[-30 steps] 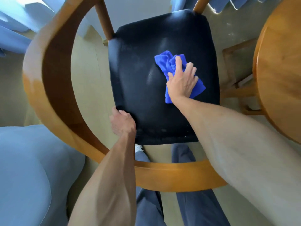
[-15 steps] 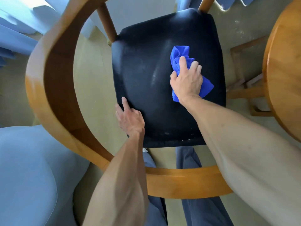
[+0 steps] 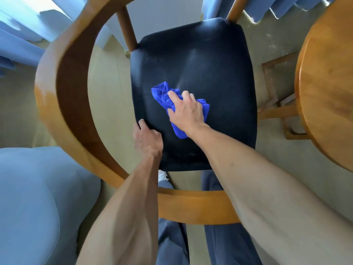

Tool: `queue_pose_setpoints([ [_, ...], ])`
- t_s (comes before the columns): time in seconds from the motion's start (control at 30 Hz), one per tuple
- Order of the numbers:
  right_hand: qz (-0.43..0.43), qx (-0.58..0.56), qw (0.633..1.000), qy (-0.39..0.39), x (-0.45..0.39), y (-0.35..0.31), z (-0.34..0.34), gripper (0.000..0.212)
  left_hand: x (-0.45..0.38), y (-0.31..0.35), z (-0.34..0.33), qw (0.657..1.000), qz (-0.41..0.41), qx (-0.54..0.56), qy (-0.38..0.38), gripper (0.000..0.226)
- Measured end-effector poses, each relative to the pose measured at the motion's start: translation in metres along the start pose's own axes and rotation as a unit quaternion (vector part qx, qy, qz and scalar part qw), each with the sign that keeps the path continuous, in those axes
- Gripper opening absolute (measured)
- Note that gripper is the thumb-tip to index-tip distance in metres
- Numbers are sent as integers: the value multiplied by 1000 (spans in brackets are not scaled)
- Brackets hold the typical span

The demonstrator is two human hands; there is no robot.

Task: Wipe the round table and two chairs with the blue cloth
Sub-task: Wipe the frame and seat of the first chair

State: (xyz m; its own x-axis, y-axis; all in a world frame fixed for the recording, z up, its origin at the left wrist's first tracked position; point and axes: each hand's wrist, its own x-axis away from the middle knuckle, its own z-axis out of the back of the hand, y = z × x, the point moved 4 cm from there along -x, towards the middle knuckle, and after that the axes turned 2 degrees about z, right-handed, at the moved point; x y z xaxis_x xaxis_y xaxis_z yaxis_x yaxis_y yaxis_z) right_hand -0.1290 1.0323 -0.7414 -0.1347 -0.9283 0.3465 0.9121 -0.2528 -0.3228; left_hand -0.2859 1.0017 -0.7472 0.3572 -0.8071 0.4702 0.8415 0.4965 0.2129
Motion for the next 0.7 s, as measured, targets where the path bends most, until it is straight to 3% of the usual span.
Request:
queue_pose_setpoints([
  [0.27,-200,-42,978,49,30,70,25,58,25,23,-6,1000,-21,-16,-13,33],
  [0.53,-138,13,983,-122,58,86,28,48,52,50,-16,998,-22,-46,-36,30],
  [0.7,-174,-61,975,-122,80,99,29,51,71,73,-24,996,-15,-66,-66,29],
])
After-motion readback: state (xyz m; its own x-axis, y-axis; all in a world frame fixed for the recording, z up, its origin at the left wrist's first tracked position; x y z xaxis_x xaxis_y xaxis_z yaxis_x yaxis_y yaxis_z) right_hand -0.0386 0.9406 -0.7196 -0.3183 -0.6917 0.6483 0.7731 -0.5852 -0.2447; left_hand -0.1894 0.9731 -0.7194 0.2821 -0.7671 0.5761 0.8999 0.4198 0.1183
